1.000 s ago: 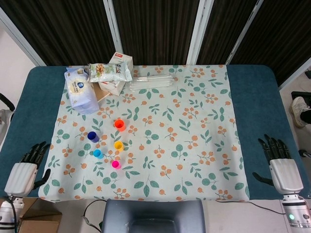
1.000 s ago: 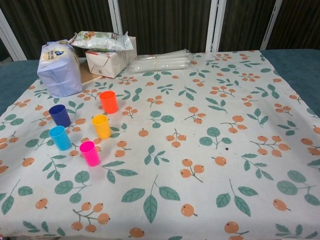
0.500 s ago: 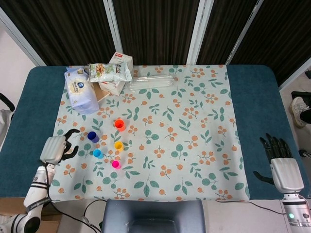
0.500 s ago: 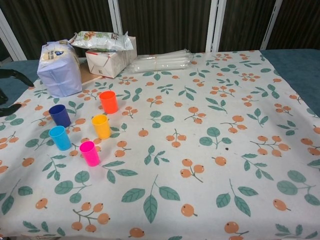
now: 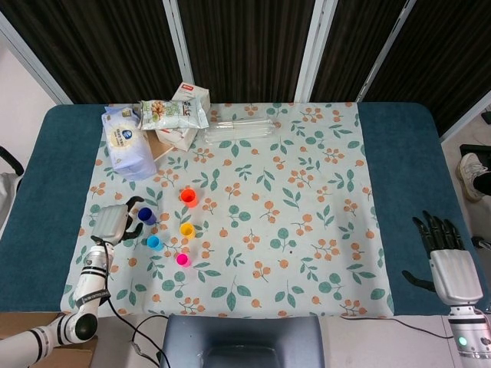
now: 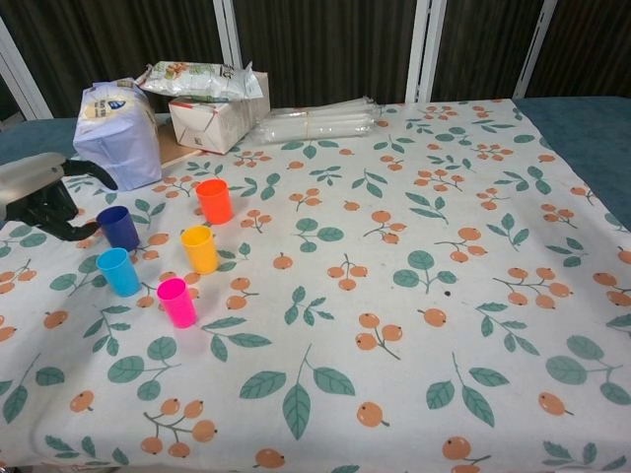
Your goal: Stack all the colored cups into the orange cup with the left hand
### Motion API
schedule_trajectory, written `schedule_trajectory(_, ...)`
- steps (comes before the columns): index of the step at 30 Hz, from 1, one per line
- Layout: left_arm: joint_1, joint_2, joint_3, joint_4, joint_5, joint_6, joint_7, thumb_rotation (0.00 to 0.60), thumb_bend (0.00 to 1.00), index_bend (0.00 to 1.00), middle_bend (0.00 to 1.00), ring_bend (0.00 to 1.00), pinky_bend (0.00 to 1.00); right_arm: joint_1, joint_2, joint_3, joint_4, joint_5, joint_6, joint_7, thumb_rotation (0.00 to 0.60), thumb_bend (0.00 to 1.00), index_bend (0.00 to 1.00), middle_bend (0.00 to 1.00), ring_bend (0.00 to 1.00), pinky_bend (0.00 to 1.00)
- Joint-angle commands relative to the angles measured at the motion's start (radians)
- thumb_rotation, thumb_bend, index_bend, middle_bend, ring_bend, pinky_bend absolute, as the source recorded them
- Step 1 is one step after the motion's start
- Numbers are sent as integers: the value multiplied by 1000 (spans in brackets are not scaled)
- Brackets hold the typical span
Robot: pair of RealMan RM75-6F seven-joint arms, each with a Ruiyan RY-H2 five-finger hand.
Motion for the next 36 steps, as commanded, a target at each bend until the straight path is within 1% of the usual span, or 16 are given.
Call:
schedule_trajectory(1, -9, -12, 5, 12, -8, -6, 6, 600, 367, 279, 1000, 1000, 1000, 1, 0, 0, 0, 2, -3, 0, 600, 175, 0, 0, 0, 0)
schedule_trajectory(8, -33, -47, 9, 61, -35, -22, 22, 600, 366, 312, 1000, 1000, 1000, 0, 4, 0, -3, 1, -2, 3, 600, 175, 0, 0, 0, 0)
schedule_trajectory(15, -48, -83, 2, 118, -46, -18, 10, 600, 361, 467, 1000, 1000, 1000, -1, 6, 1, -4, 5, -3, 5, 600, 175, 0, 0, 0, 0)
schedule_trajectory(20, -56, -93, -17, 135, -42, -5, -17, 600, 353, 521, 1000, 1000, 1000, -3, 8, 1, -6, 4, -1, 7, 600, 175, 0, 0, 0, 0)
schedule_trajectory(24, -71, -76, -65, 91, -26, 27, -53, 600, 355, 525, 1000, 1000, 1000, -4, 9, 1, -7, 5, -1, 8, 600, 175, 0, 0, 0, 0)
schedule_trajectory(28, -115, -72, -115, 34, -38, 41, -29, 600, 357, 521, 1000, 1000, 1000, -4, 10, 2, -8, 7, -1, 9, 600, 175, 0, 0, 0, 0)
schedule_trajectory(33, -143, -85, -130, 17, -59, 40, 1, 600, 358, 517, 1000, 1000, 1000, -5, 10, 3, -8, 9, 0, 10, 600, 175, 0, 0, 0, 0)
schedule_trajectory(36, -197, -133, -134, 22, -72, 39, 61, 600, 358, 513, 1000, 1000, 1000, -5, 13, 4, -6, 12, -2, 14, 600, 175, 0, 0, 0, 0)
